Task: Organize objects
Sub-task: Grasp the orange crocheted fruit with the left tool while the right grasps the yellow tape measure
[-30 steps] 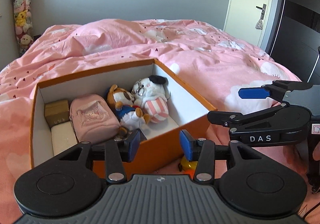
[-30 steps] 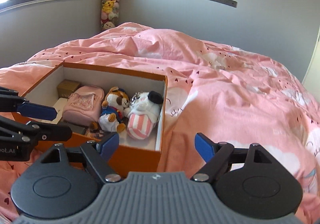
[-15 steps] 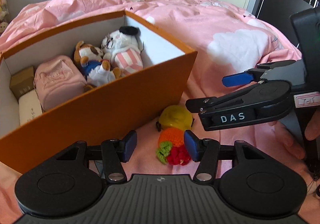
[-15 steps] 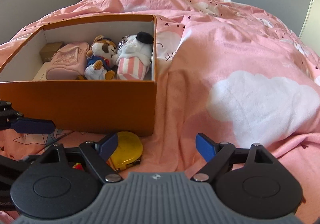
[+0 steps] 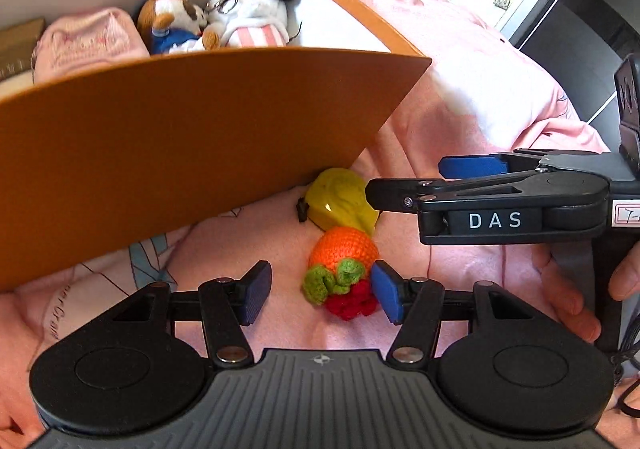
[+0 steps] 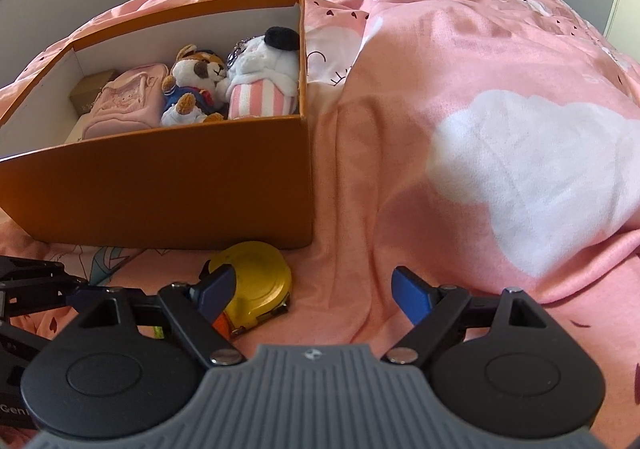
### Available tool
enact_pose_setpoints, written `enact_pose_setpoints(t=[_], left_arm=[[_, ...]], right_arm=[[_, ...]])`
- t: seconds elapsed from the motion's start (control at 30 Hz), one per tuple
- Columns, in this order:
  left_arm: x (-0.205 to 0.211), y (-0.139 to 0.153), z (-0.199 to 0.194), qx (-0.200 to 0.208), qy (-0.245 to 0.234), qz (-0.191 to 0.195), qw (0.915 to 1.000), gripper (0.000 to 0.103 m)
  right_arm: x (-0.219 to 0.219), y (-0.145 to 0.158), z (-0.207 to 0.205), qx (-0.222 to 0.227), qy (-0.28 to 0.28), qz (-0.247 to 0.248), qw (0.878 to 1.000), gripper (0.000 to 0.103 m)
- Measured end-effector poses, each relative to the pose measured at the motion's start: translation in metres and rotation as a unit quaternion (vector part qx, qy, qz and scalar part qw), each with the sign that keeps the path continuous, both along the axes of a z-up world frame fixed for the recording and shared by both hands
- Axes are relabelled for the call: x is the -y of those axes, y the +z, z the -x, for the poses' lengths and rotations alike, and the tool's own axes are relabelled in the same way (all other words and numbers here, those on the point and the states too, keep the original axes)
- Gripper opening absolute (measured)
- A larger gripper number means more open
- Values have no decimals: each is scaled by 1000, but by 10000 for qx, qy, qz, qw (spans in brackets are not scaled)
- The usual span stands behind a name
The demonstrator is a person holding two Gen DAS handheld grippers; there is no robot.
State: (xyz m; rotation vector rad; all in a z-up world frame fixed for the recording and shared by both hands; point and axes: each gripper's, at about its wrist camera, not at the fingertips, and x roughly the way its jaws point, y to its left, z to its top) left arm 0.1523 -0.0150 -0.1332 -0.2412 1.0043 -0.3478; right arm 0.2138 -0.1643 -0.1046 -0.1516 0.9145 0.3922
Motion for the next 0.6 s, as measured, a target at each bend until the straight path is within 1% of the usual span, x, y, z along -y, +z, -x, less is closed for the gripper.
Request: enact_pose_setpoints(t=[0.07, 0.13, 0.3, 0.37, 0.4, 0.43, 0.5, 0.6], left_arm=[[3, -1, -3, -32, -42, 65, 10000, 65], [4, -2, -4, -55, -85, 113, 9999, 64], [17, -8, -10, -97, -189, 170, 9996, 64], [22, -10, -12, -109, -225, 94, 9996, 59], [23, -11, -13, -117, -229, 87, 9996, 54], [23, -12, -13, -124, -244, 160, 9995, 46], [22, -10, -11, -104, -197, 182, 9996, 45], [18, -1, -3, -18, -55, -19, 10000, 45]], right_arm=[[-1, -1, 0, -21, 18, -11, 10000, 84], [-1, -3, -1, -68, 45, -24, 10000, 81], [-4, -8, -5, -263, 140, -118, 9995, 65], [-6, -9, -6, -319, 200, -186, 9991, 63], [-7, -9, -6, -320, 231, -211, 9990, 63], [-8, -8, -5, -315, 269, -234, 9989, 62], [-9, -7, -4, -306, 356, -308, 9984, 62], [-11, -6, -4, -330, 489, -445, 9973, 62]])
